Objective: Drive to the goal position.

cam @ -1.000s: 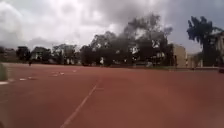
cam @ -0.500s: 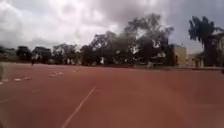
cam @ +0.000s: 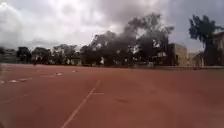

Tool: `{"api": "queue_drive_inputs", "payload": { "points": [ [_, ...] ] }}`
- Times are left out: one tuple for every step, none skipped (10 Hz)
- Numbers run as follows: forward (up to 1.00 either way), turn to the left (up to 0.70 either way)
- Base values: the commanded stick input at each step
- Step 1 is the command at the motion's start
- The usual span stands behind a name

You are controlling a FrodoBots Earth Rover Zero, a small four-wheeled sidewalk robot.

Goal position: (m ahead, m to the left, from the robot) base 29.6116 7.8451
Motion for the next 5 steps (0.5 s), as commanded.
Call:
{"api": "queue_drive_inputs", "payload": {
  "points": [
    [0.60, 0.00],
    [0.60, 0.00],
    [0.60, 0.00],
    [0.60, 0.00],
    [0.60, 0.00]
  ]
}}
